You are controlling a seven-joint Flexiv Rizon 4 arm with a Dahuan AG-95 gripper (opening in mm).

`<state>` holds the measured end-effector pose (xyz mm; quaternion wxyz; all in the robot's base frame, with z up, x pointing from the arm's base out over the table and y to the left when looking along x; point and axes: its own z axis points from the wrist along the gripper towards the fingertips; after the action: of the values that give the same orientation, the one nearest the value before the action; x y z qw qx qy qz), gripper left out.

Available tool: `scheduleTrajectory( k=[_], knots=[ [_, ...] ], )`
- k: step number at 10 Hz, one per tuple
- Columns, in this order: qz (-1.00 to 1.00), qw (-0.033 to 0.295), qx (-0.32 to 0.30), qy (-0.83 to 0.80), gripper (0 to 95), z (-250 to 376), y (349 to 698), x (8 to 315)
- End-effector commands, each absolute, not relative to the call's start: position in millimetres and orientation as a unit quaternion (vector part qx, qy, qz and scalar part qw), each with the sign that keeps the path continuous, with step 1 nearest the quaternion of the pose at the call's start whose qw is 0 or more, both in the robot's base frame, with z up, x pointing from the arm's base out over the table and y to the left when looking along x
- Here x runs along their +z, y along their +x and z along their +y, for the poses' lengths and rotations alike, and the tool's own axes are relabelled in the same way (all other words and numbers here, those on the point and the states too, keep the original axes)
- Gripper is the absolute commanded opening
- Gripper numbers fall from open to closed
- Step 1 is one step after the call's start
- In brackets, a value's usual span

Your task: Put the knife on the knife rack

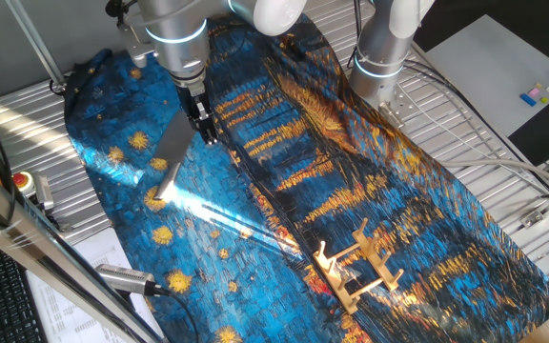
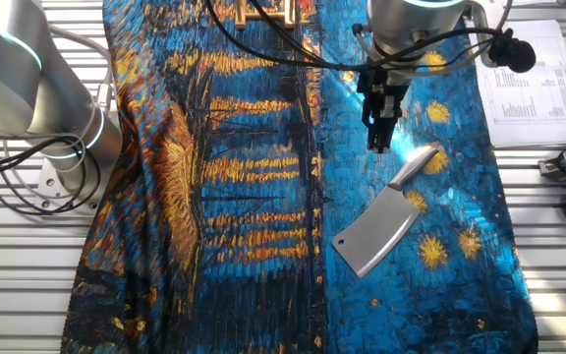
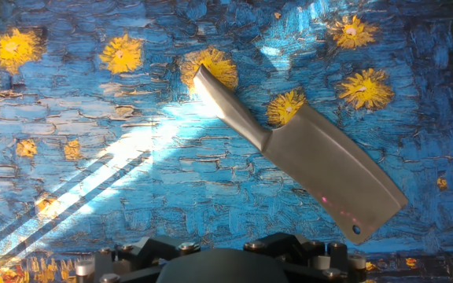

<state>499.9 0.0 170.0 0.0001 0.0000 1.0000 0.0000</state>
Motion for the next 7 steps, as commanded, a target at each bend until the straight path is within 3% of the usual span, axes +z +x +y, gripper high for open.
scheduleTrajectory(
  k=[1, 7],
  knots=[
    [0.999, 0.014, 0.022, -0.028, 0.0, 0.0, 500.0, 170.0],
    [0.999, 0.012, 0.02, -0.024, 0.0, 0.8, 502.9, 171.5]
  ],
)
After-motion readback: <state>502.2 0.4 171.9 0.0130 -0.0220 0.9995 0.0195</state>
